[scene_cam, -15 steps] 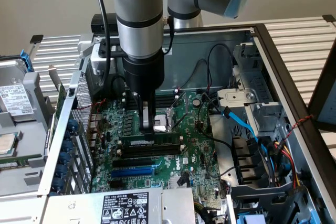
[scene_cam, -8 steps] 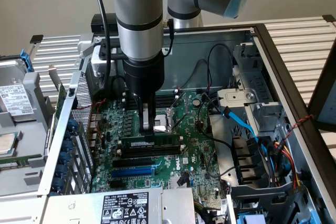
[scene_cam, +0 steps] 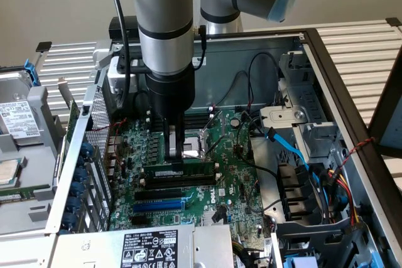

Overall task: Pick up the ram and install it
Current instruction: 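Insert the ram into the slot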

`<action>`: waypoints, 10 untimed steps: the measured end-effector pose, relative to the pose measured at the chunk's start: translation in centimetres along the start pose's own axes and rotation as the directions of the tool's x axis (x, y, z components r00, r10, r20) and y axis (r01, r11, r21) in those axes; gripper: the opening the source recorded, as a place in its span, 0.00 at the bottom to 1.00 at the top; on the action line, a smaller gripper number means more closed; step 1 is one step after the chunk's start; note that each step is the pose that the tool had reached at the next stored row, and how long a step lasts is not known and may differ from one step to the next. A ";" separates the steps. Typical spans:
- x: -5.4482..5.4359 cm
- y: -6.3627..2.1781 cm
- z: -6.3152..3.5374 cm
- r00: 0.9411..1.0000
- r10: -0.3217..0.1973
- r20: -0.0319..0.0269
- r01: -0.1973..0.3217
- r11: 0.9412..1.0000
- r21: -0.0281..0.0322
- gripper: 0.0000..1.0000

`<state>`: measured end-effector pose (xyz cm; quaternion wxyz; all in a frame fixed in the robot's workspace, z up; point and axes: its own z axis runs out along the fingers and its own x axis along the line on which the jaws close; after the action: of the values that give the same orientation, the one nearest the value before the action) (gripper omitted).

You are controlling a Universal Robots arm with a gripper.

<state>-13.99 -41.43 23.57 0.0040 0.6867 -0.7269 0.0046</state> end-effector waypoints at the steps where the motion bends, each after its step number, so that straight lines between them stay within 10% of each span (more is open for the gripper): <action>1: 0.0 0.00 0.00 1.000 0.000 0.000 0.000 1.000 0.000 0.12; 10: 0.0 -0.06 0.02 1.000 0.000 0.000 0.000 1.000 0.000 0.12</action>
<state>-13.93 -41.44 23.55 0.0042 0.6867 -0.7269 0.0046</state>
